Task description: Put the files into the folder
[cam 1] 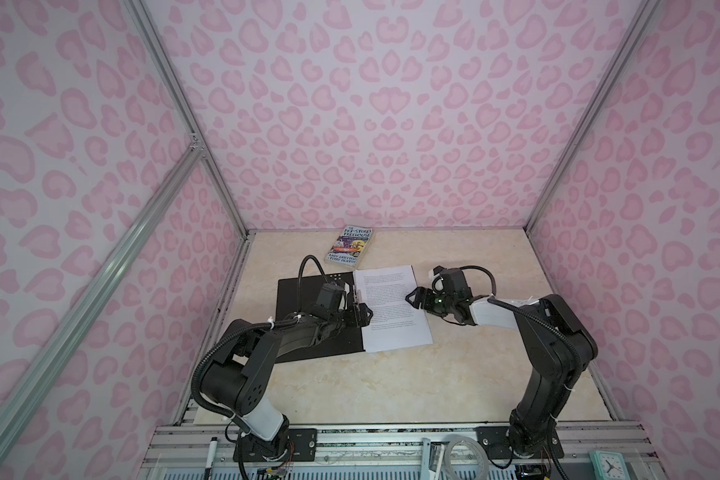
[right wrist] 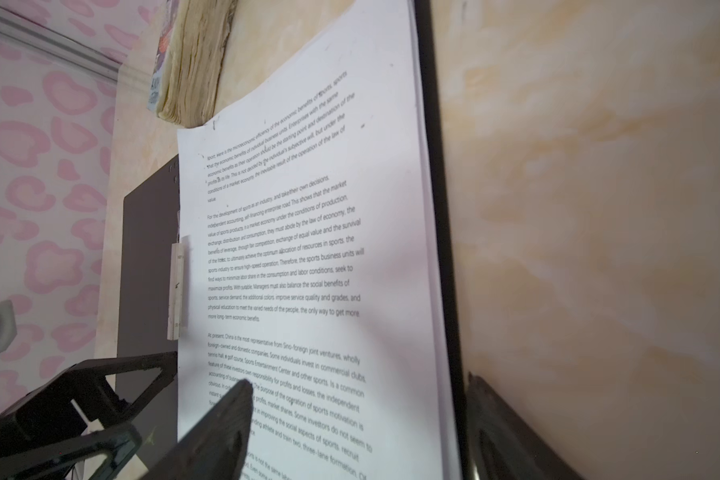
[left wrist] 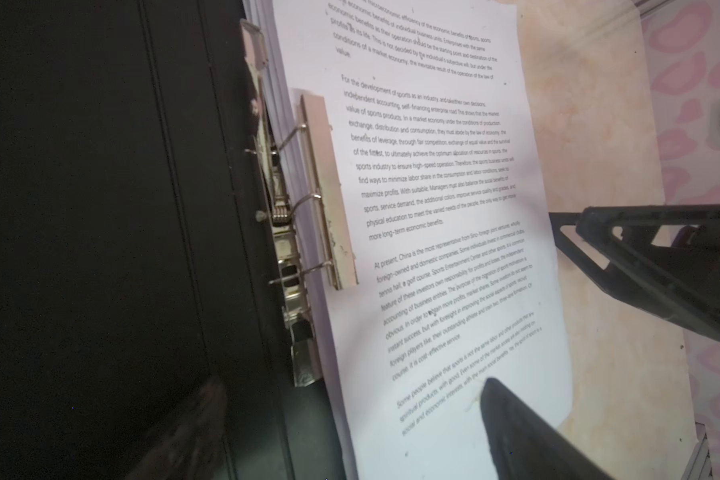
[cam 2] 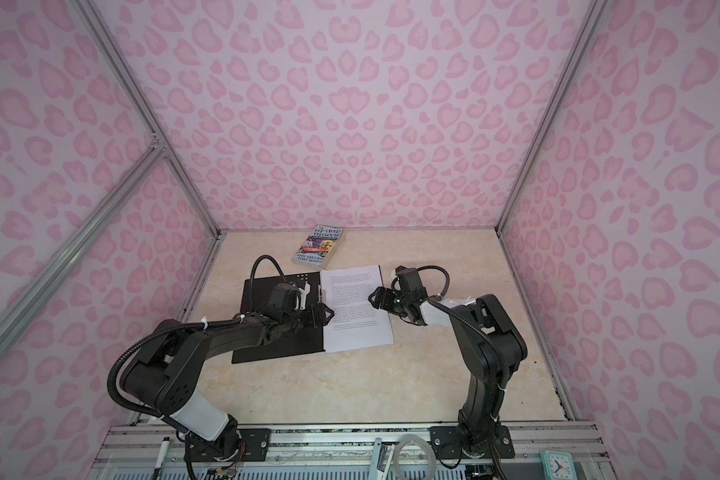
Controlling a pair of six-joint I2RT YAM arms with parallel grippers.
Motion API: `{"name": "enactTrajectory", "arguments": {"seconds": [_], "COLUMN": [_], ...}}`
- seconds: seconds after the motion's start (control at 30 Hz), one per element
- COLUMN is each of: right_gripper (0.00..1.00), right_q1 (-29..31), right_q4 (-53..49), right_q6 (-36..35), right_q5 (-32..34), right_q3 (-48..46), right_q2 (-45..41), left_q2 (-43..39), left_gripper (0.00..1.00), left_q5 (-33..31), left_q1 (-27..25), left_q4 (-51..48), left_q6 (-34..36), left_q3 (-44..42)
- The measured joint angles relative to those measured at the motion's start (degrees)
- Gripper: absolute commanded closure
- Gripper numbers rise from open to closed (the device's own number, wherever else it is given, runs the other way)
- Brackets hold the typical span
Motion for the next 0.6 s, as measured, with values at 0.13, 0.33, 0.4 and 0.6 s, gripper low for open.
{"name": "enactTrajectory", "arguments": {"seconds": [0.13, 0.33, 0.4, 0.6], "right_gripper": [0.19, 0.19, 0.19, 0.19], "right_q1": [-2.38, -5.20, -6.36, -10.75], "right_q4": [0.72, 1.95, 2.05, 0.15], "right_q6": [0.55, 0.83, 1.16, 1.18], "right_q5": [0.17, 1.29, 1.53, 1.70], "right_q3": [-4.11, -10.82, -13.33, -20.55], "right_q2": [-3.37, -9.03, -11.45, -19.71], "left_q2": [2.21, 4.37, 4.76, 4.28], "left_gripper": [0.03, 0.03, 0.03, 0.03], "left_q5": [-1.27, -3.69, -4.09, -4.44], "left_q1": [-3.74, -8.83, -10.58, -16.70], "left_q4": [0.98, 2.10, 2.54, 5.46], "left_q6": [-0.24, -1.22, -1.97, -5.20], "left_q3": [1.90, 3.52, 3.87, 2.51]}}
